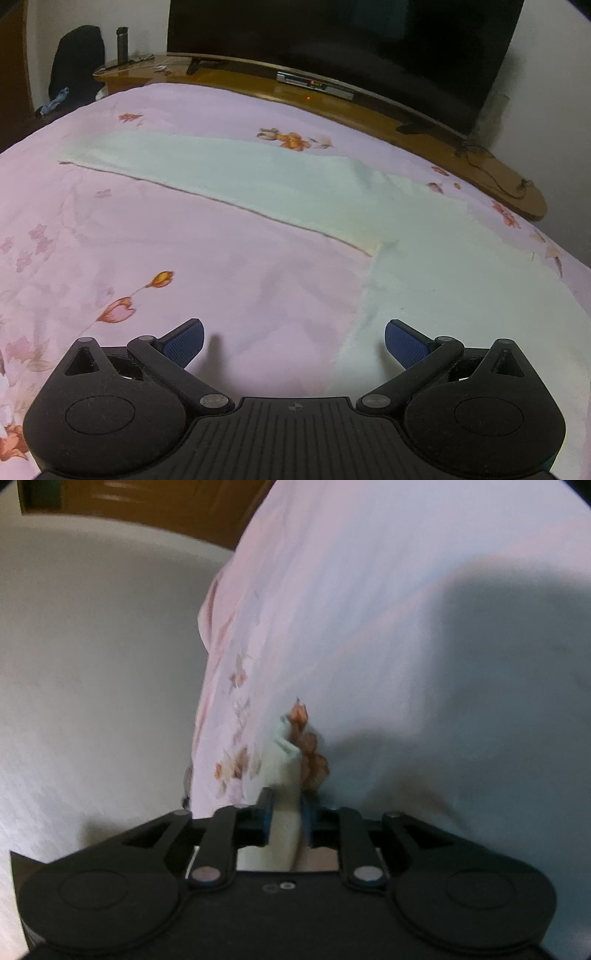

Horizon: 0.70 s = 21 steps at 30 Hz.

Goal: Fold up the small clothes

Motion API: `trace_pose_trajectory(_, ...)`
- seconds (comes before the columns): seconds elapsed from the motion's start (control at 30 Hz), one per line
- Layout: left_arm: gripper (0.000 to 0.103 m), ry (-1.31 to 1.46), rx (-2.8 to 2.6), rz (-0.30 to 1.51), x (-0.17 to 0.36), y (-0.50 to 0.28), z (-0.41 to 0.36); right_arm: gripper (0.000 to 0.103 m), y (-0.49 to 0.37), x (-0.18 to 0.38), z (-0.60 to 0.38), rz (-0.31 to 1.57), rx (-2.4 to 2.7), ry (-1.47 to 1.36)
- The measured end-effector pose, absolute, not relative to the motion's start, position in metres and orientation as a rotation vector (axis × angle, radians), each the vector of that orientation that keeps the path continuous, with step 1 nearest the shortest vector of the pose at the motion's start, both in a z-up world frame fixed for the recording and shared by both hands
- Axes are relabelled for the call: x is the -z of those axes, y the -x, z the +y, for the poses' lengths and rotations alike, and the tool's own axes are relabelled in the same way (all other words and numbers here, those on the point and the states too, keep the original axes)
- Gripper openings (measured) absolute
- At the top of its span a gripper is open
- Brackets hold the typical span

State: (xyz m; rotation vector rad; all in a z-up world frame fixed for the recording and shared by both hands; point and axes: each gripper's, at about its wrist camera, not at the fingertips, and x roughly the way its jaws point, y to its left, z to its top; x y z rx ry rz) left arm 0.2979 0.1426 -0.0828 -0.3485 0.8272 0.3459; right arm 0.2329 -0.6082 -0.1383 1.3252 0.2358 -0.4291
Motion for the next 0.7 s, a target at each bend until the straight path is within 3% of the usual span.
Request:
trace_pose_trajectory(0.13, 0.103, 0.330, -0.339, 0.822, 0.082, -0.296, 0.144, 0.022, -0.236, 0.135, -0.601, 0.255, 0.425, -1.263)
trace_pose_trajectory(0.27, 0.103, 0.301, -0.333, 0.799, 0.079, -0.294, 0.143, 0.002, -0.241, 0.139, -0.604, 0.274, 0.483, -1.254)
trace_pose_trajectory(0.5, 0.103, 0.231, -0.310, 0.785, 0.077, -0.284, 0.148, 0.004, -0.273, 0.101, -0.571, 0.347, 0.466, -1.003)
trace_pose_trajectory(0.7, 0.103, 0.235, -0.308, 0.788, 0.081, -0.273, 0.166, 0.004, -0.327, 0.058, -0.475, 0.430, 0.256, -0.753)
